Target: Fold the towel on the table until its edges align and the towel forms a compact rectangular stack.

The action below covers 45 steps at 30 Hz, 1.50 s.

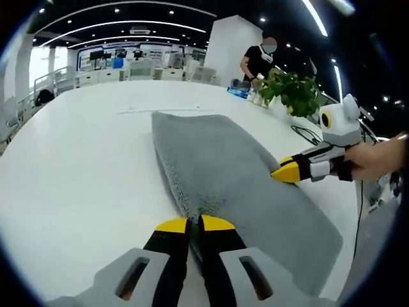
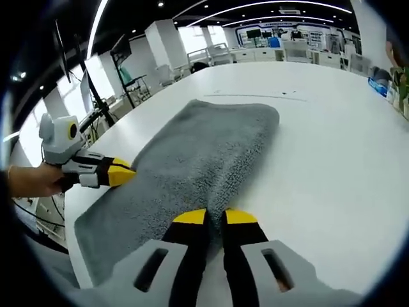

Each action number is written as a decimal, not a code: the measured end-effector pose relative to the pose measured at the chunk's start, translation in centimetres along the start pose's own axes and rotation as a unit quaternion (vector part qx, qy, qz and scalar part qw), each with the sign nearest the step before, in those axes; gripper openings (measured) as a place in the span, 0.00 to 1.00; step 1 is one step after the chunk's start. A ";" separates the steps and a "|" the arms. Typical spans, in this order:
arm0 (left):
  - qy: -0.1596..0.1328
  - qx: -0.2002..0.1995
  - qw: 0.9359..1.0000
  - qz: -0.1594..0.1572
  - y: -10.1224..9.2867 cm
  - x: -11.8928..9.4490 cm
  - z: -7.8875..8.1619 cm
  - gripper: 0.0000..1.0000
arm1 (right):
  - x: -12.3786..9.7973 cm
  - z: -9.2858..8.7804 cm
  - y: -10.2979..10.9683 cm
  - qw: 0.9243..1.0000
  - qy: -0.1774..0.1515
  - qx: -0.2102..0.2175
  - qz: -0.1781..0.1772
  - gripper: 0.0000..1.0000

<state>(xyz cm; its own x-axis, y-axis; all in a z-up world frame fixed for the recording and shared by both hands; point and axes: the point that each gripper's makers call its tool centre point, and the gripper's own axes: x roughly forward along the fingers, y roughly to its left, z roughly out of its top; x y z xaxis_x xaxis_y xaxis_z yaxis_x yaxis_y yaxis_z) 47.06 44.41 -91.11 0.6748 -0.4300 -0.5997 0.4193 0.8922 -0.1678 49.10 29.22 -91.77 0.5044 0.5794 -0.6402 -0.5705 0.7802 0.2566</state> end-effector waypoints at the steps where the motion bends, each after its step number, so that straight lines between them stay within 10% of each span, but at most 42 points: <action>1: 0.001 0.000 1.000 -0.005 -0.5 0.2 0.0 0.05 | -0.2 -0.1 -0.2 1.000 0.000 0.000 -0.002 0.06; 22: 0.010 0.030 0.999 -0.043 -7.2 1.4 -0.7 0.05 | -5.4 -3.5 -4.1 0.998 -0.018 0.046 -0.046 0.06; 45: 0.002 -0.002 0.999 -0.049 -6.1 0.5 0.4 0.20 | -6.6 -2.9 -3.6 0.994 -0.064 0.082 -0.042 0.12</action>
<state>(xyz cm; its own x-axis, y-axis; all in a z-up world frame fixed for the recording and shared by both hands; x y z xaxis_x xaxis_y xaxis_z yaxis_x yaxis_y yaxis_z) 45.11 38.69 -90.04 0.6282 -0.5141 -0.5839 0.4799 0.8468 -0.2293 45.93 21.93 -90.58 0.6300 0.5281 -0.5694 -0.4158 0.8486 0.3270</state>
